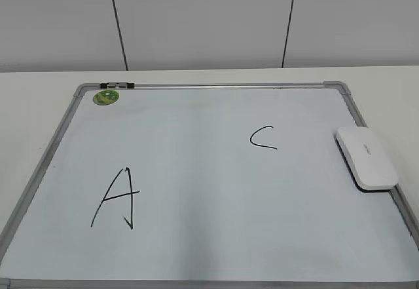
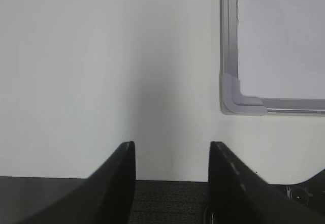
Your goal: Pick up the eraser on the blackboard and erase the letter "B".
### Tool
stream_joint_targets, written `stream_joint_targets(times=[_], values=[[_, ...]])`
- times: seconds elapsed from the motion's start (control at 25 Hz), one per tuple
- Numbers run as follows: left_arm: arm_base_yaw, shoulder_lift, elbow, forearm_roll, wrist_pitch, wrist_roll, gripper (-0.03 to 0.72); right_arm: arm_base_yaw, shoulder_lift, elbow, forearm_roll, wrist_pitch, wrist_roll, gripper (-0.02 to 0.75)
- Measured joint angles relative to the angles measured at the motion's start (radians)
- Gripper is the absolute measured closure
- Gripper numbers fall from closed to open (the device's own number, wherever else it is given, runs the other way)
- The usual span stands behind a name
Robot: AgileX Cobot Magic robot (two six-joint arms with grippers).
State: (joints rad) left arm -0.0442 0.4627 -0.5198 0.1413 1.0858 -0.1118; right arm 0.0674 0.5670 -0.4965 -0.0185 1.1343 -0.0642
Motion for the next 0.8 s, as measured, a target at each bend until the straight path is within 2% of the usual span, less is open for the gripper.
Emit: stream_joint_targets(times=[0.48, 0.8], values=[[0.0, -0.009, 0.0, 0.0, -0.001, -0.002, 0.343, 0.0, -0.007, 0.0, 0.002, 0.0, -0.002, 0.183], [0.0, -0.215, 0.0, 0.0, -0.001, -0.002, 0.372, 0.0, -0.221, 0.0, 0.002, -0.002, -0.002, 0.183]])
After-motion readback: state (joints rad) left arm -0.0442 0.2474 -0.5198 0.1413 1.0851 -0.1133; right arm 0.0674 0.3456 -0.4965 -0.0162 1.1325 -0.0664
